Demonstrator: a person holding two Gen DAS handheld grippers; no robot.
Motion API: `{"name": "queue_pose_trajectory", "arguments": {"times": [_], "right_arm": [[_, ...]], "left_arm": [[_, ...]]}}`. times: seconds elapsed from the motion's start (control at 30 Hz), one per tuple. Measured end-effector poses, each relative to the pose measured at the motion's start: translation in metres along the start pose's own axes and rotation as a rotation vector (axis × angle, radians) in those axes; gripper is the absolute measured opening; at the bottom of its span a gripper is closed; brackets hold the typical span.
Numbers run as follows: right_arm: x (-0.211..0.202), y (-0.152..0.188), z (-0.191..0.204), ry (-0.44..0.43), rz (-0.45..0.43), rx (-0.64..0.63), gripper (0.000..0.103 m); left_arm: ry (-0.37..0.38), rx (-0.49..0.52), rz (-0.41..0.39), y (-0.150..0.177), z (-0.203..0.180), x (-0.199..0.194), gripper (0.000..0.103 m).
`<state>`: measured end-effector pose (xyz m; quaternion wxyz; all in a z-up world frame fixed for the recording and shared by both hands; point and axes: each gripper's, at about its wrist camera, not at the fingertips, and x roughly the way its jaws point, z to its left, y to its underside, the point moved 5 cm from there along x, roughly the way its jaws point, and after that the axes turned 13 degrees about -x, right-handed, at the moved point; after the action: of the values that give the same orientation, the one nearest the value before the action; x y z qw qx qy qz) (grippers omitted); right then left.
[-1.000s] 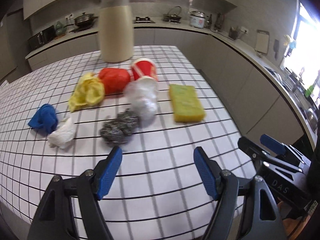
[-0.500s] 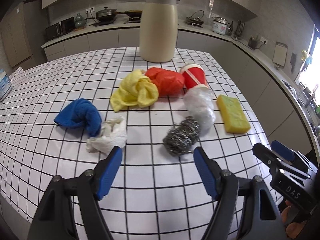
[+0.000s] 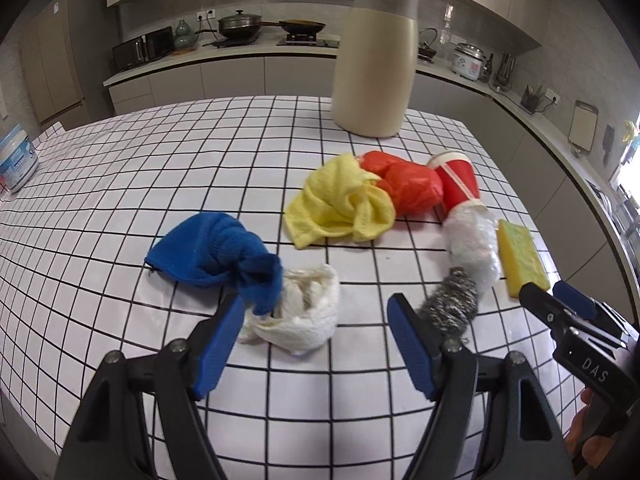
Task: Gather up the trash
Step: 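Move both tools back toward the cloths and steel wool on the table, then grasp the blue cloth with the left tool while the right tool grasps the plastic bag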
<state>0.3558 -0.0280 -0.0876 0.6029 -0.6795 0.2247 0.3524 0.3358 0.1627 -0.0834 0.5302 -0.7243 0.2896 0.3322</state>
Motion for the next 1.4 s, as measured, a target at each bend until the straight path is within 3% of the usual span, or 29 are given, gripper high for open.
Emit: {"name": "queue_pose_trajectory", "arguments": {"times": [0.37,0.63,0.9,1.0,1.07,1.23,1.4], "right_arm": [[0.045,-0.028,0.003,0.019,0.029,0.010,0.075],[0.073,-0.035,0.005,0.027,0.058,0.020,0.075],[0.090,-0.031,0.010,0.006,0.073,0.026,0.075],[0.091,-0.031,0.012,-0.005,0.062,0.029,0.074],[0.092,-0.031,0.013,-0.014,0.062,0.027,0.060],[0.092,-0.030,0.014,-0.023,0.059,0.025,0.052],[0.087,-0.030,0.015,-0.024,0.036,0.018,0.050]], "left_arm": [[-0.044,-0.049,0.002,-0.031,0.033,0.031,0.075],[-0.079,-0.084,0.041,-0.034,0.057,0.057,0.075],[-0.032,-0.104,0.076,-0.029,0.065,0.073,0.075],[-0.003,-0.105,0.076,-0.028,0.064,0.075,0.064],[0.014,-0.100,0.084,-0.028,0.061,0.076,0.052],[0.031,-0.102,0.068,-0.029,0.059,0.073,0.041],[0.043,-0.114,0.041,-0.033,0.061,0.065,0.038]]}}
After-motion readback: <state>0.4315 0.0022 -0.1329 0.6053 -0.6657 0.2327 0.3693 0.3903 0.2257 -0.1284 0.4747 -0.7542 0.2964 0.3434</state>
